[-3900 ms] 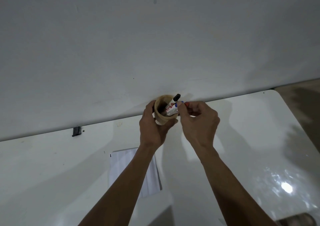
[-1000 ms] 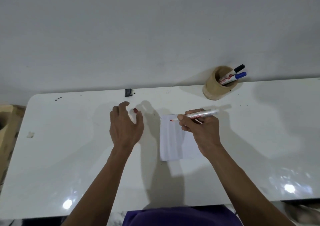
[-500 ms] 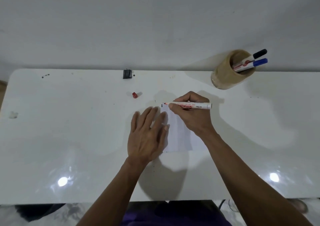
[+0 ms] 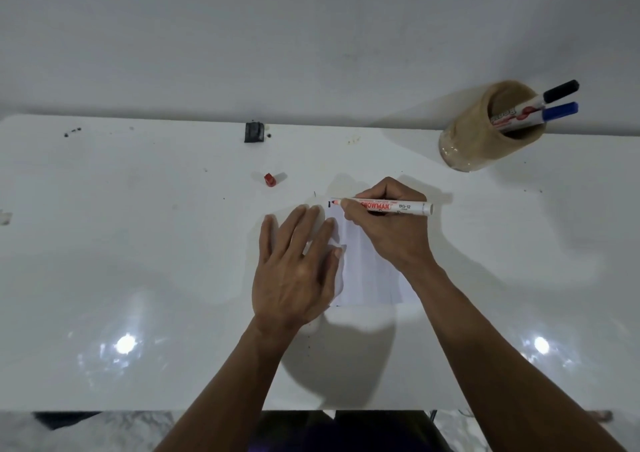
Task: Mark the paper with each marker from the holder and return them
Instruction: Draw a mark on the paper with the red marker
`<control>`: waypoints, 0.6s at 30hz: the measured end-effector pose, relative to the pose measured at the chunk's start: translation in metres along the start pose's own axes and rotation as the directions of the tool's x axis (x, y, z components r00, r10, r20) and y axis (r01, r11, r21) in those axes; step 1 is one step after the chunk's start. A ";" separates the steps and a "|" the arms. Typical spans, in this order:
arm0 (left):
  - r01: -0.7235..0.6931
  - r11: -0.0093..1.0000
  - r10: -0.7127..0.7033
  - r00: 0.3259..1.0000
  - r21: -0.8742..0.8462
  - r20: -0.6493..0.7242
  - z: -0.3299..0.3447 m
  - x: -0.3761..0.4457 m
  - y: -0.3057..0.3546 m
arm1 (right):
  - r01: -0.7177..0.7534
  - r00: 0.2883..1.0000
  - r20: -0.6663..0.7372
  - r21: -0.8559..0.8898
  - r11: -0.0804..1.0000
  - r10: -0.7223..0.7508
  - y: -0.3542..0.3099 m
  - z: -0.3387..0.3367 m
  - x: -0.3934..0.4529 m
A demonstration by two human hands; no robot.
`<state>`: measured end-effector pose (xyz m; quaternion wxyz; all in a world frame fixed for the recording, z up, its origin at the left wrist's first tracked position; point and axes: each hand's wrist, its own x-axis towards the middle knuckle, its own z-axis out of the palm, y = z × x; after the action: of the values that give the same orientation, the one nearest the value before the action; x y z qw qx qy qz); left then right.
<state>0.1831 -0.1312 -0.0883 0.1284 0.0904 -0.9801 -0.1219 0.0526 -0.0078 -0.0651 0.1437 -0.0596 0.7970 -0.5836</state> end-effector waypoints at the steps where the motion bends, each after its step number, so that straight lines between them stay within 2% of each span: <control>1: 0.002 1.000 -0.002 1.000 0.001 -0.003 0.000 0.000 0.000 | 0.003 1.000 -0.001 -0.003 1.000 -0.003 0.000 0.000 0.000; 18: 0.014 1.000 -0.014 0.999 -0.008 -0.046 0.001 0.000 0.001 | 0.009 1.000 0.017 -0.028 1.000 -0.008 0.001 0.000 0.002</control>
<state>0.1824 -0.1298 -0.0886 0.1504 0.0994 -0.9757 -0.1246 0.0513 -0.0079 -0.0663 0.1470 -0.0698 0.8036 -0.5724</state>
